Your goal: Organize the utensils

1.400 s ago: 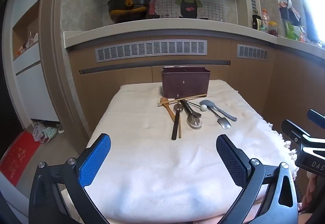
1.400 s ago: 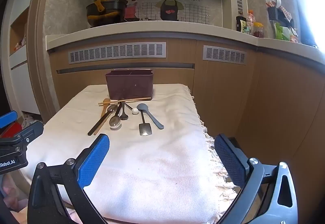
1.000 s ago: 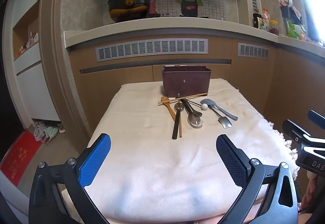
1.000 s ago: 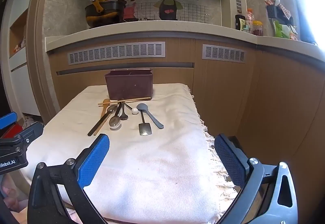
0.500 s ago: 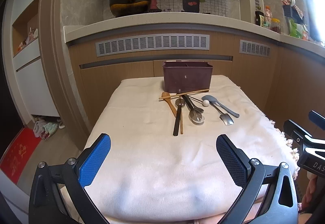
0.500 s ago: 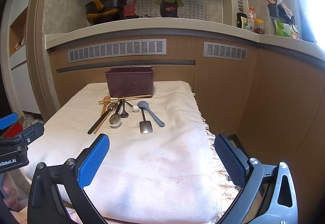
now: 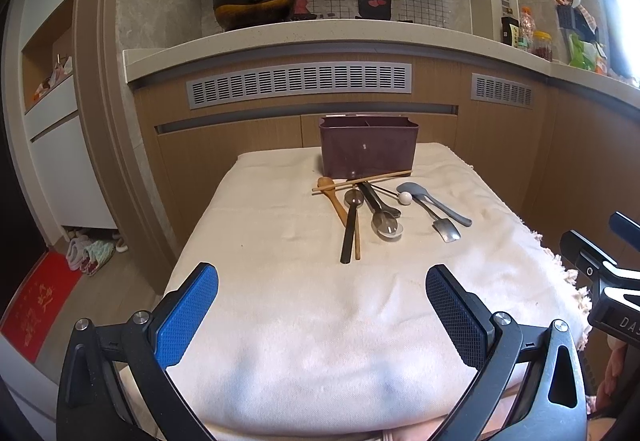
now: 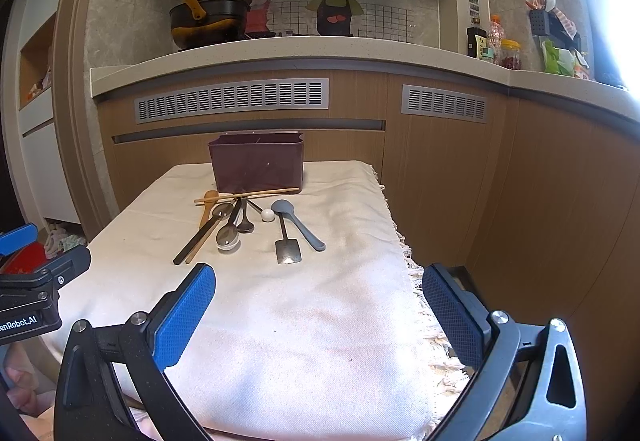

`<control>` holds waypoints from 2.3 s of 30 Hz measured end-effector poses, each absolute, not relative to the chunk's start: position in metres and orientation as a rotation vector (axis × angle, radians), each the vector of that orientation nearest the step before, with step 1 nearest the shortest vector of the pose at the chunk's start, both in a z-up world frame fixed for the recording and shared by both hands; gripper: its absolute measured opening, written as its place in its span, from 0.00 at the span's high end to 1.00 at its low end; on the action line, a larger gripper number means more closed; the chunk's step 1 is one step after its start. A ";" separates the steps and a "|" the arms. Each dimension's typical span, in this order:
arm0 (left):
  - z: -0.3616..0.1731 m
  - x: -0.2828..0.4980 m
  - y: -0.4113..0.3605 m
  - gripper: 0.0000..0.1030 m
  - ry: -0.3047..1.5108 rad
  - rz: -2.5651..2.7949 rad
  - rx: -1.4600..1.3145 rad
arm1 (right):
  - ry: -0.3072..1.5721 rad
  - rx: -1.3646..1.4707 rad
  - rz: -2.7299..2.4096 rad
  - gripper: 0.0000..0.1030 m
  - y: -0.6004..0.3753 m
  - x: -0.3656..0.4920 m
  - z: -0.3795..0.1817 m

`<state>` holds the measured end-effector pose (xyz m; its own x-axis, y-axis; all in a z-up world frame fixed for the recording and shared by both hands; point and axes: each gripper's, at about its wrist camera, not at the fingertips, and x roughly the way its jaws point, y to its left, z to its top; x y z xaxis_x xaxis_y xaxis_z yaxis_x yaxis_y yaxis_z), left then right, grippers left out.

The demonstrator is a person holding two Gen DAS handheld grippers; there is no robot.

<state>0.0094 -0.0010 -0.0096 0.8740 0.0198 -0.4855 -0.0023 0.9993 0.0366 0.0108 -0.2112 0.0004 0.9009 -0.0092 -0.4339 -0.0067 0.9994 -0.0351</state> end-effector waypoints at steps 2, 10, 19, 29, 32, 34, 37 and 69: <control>-0.010 0.009 -0.001 0.00 0.509 0.011 0.035 | 0.449 -0.036 -0.002 0.00 -0.211 0.011 0.000; -0.010 0.009 -0.001 0.00 0.508 0.011 0.036 | 0.451 -0.036 0.002 0.00 -0.209 0.011 0.000; -0.015 0.008 -0.003 0.00 0.522 0.013 0.036 | 0.465 -0.038 0.019 0.00 -0.207 0.012 -0.003; -0.013 0.008 -0.002 0.00 0.530 0.011 0.039 | 0.468 -0.035 0.022 0.00 -0.207 0.012 -0.005; -0.013 0.008 -0.002 0.00 0.530 0.009 0.040 | 0.468 -0.035 0.021 0.00 -0.208 0.012 -0.005; -0.013 0.008 -0.002 0.00 0.531 0.011 0.039 | 0.468 -0.035 0.023 0.00 -0.208 0.012 -0.005; -0.013 0.008 -0.002 0.00 0.531 0.012 0.038 | 0.470 -0.036 0.023 0.00 -0.208 0.012 -0.005; -0.006 0.181 0.012 0.00 0.685 -0.191 0.066 | 0.545 -0.246 0.105 0.00 -0.189 0.174 0.003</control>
<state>0.1811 0.0120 -0.0059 0.7578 -0.1538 -0.6341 0.1968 0.9804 -0.0026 0.1739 -0.1887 0.0033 0.8505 0.0333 -0.5249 -0.1633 0.9654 -0.2033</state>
